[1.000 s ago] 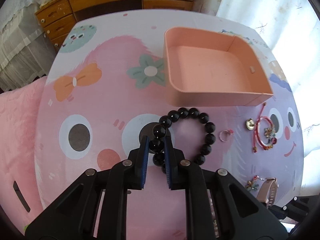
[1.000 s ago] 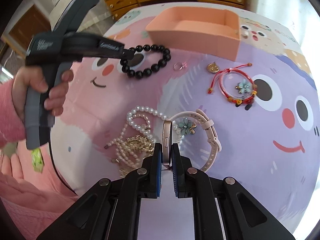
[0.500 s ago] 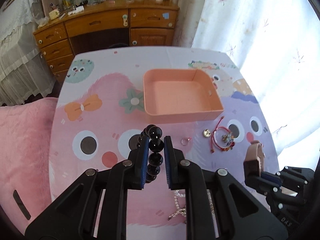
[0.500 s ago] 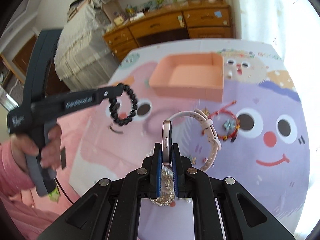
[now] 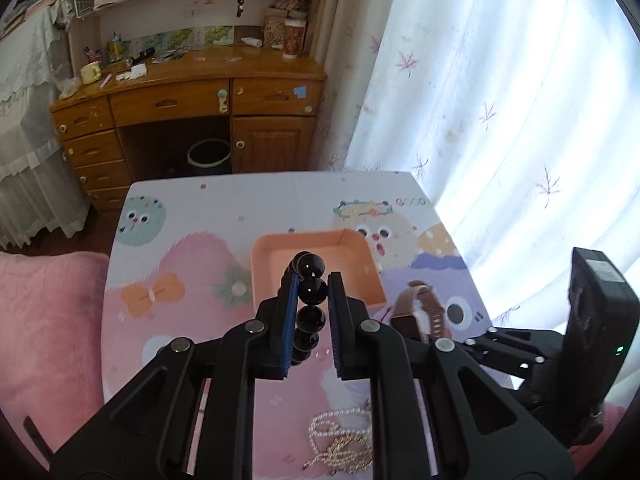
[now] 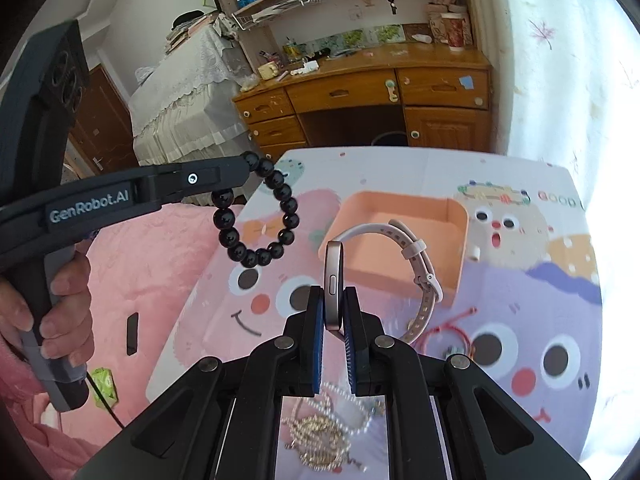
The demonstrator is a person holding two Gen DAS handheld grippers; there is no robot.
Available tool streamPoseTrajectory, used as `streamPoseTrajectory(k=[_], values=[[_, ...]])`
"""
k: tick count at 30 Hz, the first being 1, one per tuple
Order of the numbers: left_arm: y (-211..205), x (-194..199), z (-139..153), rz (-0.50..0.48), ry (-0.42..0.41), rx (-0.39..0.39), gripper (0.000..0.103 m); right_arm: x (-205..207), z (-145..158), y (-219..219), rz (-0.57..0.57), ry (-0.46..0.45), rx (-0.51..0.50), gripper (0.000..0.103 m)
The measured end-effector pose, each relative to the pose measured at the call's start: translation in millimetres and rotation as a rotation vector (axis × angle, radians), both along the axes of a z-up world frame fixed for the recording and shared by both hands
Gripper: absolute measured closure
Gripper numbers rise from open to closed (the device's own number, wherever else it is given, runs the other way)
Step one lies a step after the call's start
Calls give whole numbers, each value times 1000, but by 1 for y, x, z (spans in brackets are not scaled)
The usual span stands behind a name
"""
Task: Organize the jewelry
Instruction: 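Carry the bead bracelet and watch into the pink tray and release both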
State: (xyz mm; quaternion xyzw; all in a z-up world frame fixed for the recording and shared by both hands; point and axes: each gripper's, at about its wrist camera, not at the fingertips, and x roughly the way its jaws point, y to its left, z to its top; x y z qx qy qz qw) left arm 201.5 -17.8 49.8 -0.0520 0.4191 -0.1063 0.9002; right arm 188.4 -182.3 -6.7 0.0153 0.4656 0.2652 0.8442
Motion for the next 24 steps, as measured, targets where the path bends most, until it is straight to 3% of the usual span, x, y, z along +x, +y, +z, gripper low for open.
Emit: streamPoseTrajectory(k=[6, 14, 19, 21, 22, 23, 24], values=[[-10, 46, -5, -13, 11, -4, 91, 55, -6, 9, -12, -4, -2, 94], [-23, 90, -50, -45, 83, 5, 91, 112, -55, 5, -34, 63, -23, 94], [-25, 103, -69, -70, 106, 6, 91, 124, -85, -2, -37, 57, -14, 93], [-25, 111, -78, -60, 138, 4, 89, 130, -92, -4, -63, 68, -19, 83], [-25, 113, -82, -43, 150, 21, 88, 131, -96, -6, -77, 77, -12, 63], [-24, 116, -84, -18, 163, 53, 81, 133, -98, -8, -90, 83, 2, 46], [-24, 119, -87, 4, 172, 82, 66, 134, -100, -11, -95, 89, 23, 43]])
